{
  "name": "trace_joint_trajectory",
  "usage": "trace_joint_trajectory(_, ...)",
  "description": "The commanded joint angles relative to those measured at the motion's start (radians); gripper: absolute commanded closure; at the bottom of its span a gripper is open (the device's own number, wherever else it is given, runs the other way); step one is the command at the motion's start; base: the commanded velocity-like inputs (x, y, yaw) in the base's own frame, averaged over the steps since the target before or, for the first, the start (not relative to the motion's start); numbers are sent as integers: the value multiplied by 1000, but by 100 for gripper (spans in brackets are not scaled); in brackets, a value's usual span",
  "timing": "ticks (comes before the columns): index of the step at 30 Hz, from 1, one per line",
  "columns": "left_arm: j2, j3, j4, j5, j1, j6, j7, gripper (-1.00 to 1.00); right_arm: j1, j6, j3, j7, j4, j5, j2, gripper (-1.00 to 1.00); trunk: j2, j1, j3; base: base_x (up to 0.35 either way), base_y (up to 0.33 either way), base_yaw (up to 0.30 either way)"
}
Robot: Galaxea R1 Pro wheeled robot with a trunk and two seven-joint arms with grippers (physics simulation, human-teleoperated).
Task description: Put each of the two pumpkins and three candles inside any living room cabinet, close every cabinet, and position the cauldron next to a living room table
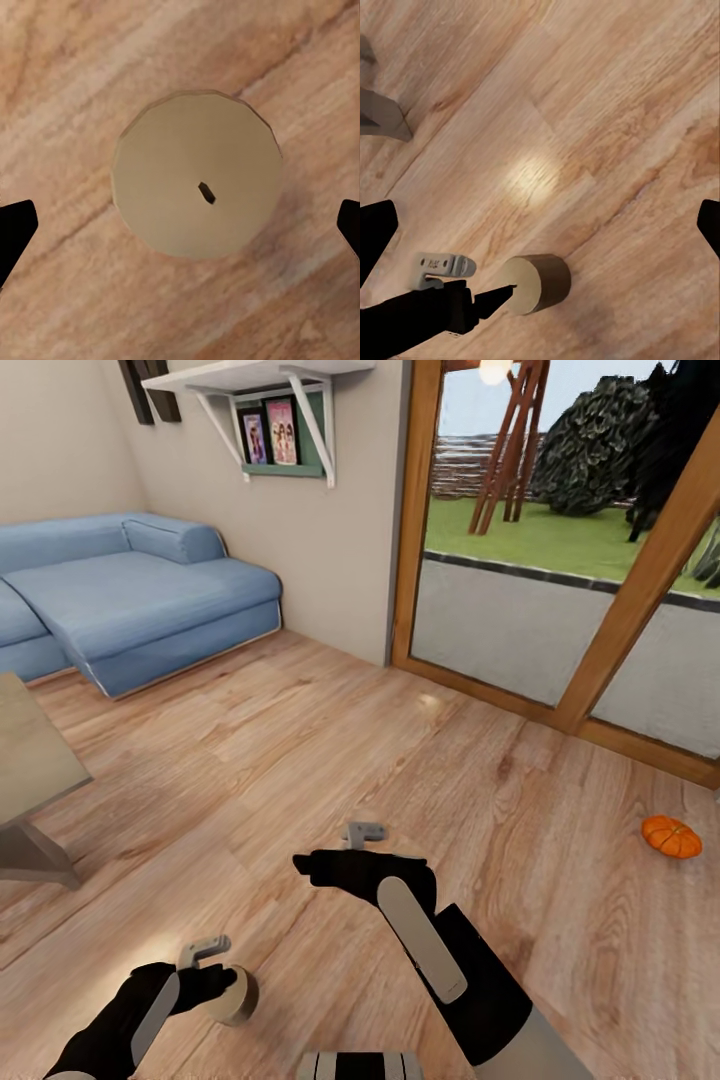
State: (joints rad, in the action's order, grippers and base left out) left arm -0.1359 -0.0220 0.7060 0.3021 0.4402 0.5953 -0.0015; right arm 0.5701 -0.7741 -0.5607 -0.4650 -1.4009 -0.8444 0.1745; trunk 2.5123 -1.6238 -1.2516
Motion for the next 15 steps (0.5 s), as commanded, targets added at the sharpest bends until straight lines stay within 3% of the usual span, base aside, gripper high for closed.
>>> trace_joint_trajectory(1,0,0,0,0,0,-11,0,-100,0,-2,1,0,-14,-24,0,-100,0,0,-4,0,0,0)
trace_joint_trajectory(4,0,2,0,0,0,-25,0,-100,-1,-5,2,1,-39,-128,0,-100,1,-2,-16,0,0,0)
trace_joint_trajectory(7,0,2,0,0,0,-28,0,-100,-1,-2,4,32,-45,-167,-2,-100,1,-2,-16,0,0,0)
trace_joint_trajectory(10,1,2,0,0,0,-29,0,-100,-1,3,16,123,-48,-192,-61,-100,1,-2,-16,0,0,0)
trace_joint_trajectory(12,1,2,0,0,0,-29,0,-100,0,7,36,229,-48,-209,-102,-100,1,-2,-19,0,0,0)
trace_joint_trajectory(15,1,2,0,0,0,-30,0,-100,-1,12,49,329,-44,-218,-135,-100,2,-4,-31,0,0,0)
